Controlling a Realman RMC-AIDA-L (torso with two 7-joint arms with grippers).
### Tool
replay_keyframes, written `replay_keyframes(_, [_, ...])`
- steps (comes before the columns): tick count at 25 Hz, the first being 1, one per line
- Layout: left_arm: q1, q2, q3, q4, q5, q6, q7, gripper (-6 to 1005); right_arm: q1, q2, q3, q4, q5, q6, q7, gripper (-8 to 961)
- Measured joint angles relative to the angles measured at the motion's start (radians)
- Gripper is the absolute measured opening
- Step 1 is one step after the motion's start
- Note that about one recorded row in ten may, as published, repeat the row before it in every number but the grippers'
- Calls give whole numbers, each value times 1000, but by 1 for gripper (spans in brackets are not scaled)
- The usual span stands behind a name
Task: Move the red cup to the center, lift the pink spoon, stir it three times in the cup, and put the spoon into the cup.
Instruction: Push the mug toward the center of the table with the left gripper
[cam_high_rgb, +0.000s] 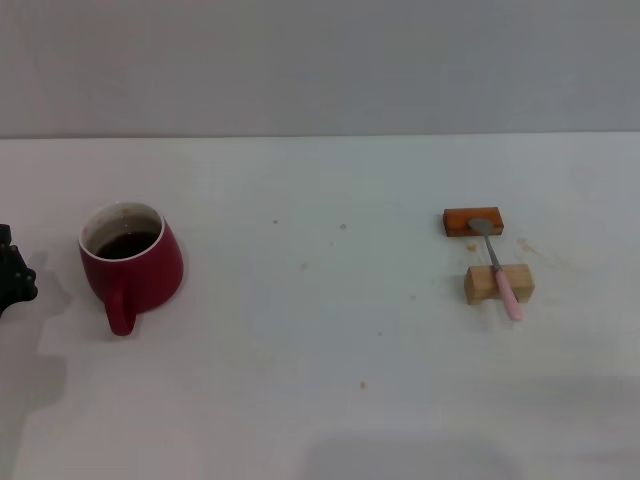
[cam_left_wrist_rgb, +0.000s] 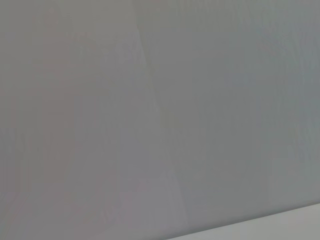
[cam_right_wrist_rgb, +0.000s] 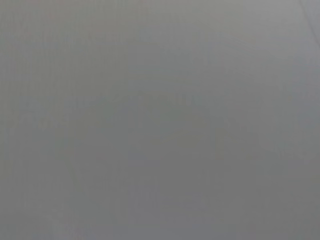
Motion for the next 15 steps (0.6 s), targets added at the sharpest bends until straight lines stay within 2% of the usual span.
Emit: replay_keyframes(15, [3, -2, 2, 0, 0, 0, 0, -1, 2, 0, -1, -1, 0, 3, 0, 673])
